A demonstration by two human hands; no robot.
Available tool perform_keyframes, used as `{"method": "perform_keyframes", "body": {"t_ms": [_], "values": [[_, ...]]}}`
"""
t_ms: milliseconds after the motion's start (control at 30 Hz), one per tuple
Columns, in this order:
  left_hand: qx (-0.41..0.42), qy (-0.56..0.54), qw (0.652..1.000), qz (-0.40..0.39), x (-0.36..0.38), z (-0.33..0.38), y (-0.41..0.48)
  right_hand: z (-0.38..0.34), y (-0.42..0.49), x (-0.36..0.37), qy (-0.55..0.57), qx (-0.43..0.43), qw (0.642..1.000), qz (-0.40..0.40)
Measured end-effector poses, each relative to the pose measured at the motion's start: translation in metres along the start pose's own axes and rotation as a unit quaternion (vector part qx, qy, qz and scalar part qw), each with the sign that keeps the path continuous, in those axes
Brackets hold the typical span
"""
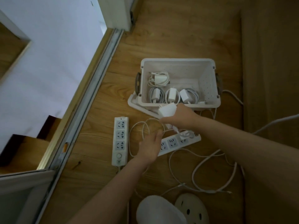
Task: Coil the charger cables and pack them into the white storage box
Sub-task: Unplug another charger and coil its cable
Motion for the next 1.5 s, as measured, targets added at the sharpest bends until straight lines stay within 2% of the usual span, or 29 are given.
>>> {"method": "perform_keyframes", "body": {"t_ms": [67,167,233,300,367,467,567,633,767,900,1000,1100,1167,1267,1367,1500], "values": [[-0.02,-0.236,0.972,0.006,-0.015,0.029,-0.009,-0.012,-0.011,-0.004,0.022,-0.012,1.0,0.019],[-0.028,-0.378,0.925,0.016,-0.042,0.062,-0.021,-0.033,-0.025,-0.009,0.03,-0.05,0.996,0.061],[-0.024,-0.448,0.893,0.021,-0.056,0.076,-0.03,-0.052,-0.036,-0.01,0.068,-0.081,0.993,0.058],[-0.022,-0.472,0.88,0.05,-0.071,0.088,-0.041,-0.072,-0.05,-0.012,0.112,-0.111,0.986,0.052],[-0.012,-0.466,0.881,0.076,-0.087,0.101,-0.053,-0.09,-0.066,-0.015,0.142,-0.132,0.979,0.056],[0.011,-0.482,0.87,0.104,-0.109,0.12,-0.075,-0.112,-0.092,-0.015,0.125,-0.169,0.976,0.059],[0.049,-0.53,0.842,0.091,-0.122,0.14,-0.106,-0.135,-0.121,-0.021,0.113,-0.227,0.966,0.055],[0.068,-0.559,0.822,0.09,-0.132,0.149,-0.125,-0.148,-0.141,-0.025,0.083,-0.252,0.963,0.044],[0.086,-0.634,0.76,0.111,-0.158,0.163,-0.17,-0.161,-0.186,-0.032,0.04,-0.298,0.954,0.019],[0.107,-0.652,0.743,0.104,-0.184,0.172,-0.202,-0.169,-0.224,-0.042,-0.053,-0.342,0.938,-0.007],[0.126,-0.628,0.766,0.047,-0.2,0.177,-0.229,-0.17,-0.242,-0.042,-0.125,-0.35,0.928,-0.017],[0.164,-0.506,0.846,-0.024,-0.208,0.186,-0.261,-0.17,-0.256,-0.047,-0.142,-0.343,0.929,-0.005],[0.176,-0.378,0.908,-0.035,-0.21,0.186,-0.279,-0.17,-0.264,-0.049,-0.162,-0.341,0.926,0.012],[0.153,-0.203,0.967,-0.036,-0.21,0.173,-0.298,-0.162,-0.266,-0.044,-0.199,-0.332,0.921,0.033],[0.113,-0.049,0.992,0.017,-0.202,0.148,-0.309,-0.147,-0.266,-0.041,-0.229,-0.302,0.924,0.056],[0.105,-0.023,0.992,0.061,-0.184,0.113,-0.309,-0.141,-0.281,-0.029,-0.287,-0.306,0.9,0.121]]}}
Point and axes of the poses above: each hand's wrist, its own y-axis towards the middle knuckle, its own x-axis out of the palm, z = x × y, the point moved 4 cm from there along y, towards the middle knuckle, and after that the axes turned 2 degrees about -y, right-handed, at the moved point
